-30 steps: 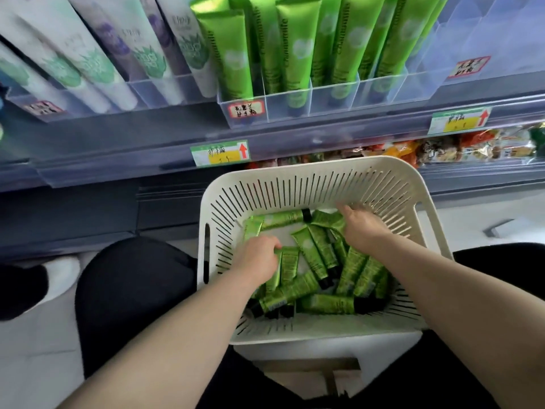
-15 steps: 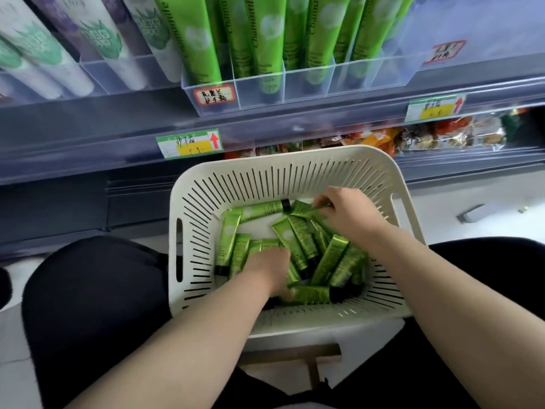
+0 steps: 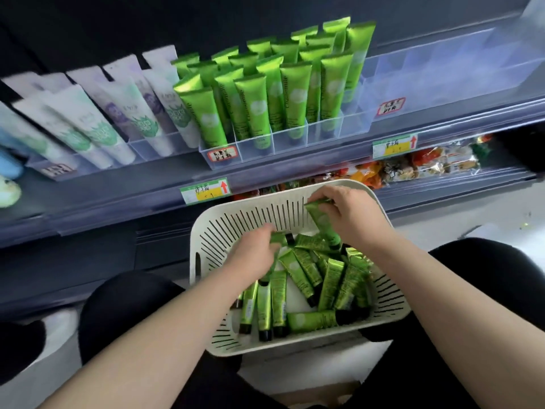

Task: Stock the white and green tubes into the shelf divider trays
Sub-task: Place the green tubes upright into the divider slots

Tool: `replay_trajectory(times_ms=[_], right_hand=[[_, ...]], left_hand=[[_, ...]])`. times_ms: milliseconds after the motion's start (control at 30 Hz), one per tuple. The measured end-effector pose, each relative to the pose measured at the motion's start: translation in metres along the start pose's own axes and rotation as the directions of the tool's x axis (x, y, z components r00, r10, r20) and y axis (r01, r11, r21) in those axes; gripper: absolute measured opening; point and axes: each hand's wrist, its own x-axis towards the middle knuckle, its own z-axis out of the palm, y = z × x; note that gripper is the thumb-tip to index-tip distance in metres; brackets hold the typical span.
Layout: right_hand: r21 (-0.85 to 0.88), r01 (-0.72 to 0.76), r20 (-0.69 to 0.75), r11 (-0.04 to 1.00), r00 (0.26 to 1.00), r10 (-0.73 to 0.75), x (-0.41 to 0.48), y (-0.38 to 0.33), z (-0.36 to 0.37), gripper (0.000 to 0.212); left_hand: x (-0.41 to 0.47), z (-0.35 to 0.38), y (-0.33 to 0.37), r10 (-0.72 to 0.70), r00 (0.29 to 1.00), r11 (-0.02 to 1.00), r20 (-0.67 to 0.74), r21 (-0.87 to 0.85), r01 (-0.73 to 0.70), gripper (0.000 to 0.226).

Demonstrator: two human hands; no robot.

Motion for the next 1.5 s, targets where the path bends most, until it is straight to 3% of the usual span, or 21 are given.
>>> replay_trajectory(times_ms=[100,233,400,500,567,733,967,1100,1267,1500], right_hand=[[-0.043,0.005,-0.084,0.999,0.996,-0.009,0.002,-0.009,-0.031,0.023],[-0.028,-0.039,-0.24,0.999,0.97,0.031,0.006,-0.016,-0.078,0.022],[-0.01,-0.089,-0.372,0.996,0.925,0.079,0.025,-0.011,-0.122,0.021],[0.021,-0.13,-0.425,0.991,0.896,0.127,0.041,-0.004,-0.144,0.022],[0.046,-0.119,-0.455,0.992,0.882,0.127,0.053,-0.001,-0.154,0.021],[0.111,-0.093,-0.49,0.989,0.861,0.136,0.08,0.012,-0.166,0.023],[0.178,-0.054,-0.498,0.982,0.856,0.138,0.103,0.023,-0.174,0.023],[0.173,-0.039,-0.5,0.984,0.857,0.122,0.111,0.02,-0.179,0.023],[0.109,-0.006,-0.479,0.994,0.876,0.058,0.124,0.011,-0.173,0.024],[0.047,-0.03,-0.471,0.998,0.881,0.048,0.145,0.011,-0.165,0.026]], left_hand=[[0.008,-0.048,0.042,0.121,0.97,0.991,-0.213,-0.027,-0.13,0.017],[0.011,-0.111,0.104,0.303,0.85,0.945,-0.431,0.018,-0.327,0.021],[0.027,-0.161,0.174,0.419,0.698,0.887,-0.58,0.1,-0.45,0.03],[0.05,-0.175,0.202,0.452,0.641,0.868,-0.62,0.138,-0.478,0.026],[0.069,-0.179,0.216,0.443,0.645,0.88,-0.622,0.163,-0.447,0.026],[0.111,-0.181,0.235,0.366,0.772,0.93,-0.519,0.23,-0.286,0.02],[0.141,-0.178,0.247,0.297,0.868,0.924,-0.397,0.348,-0.156,0.03],[0.141,-0.18,0.238,0.308,0.862,0.927,-0.402,0.332,-0.176,0.032],[0.122,-0.189,0.217,0.307,0.797,0.95,-0.52,0.222,-0.221,0.039],[0.094,-0.19,0.192,0.366,0.737,0.931,-0.569,0.225,-0.289,0.039]])
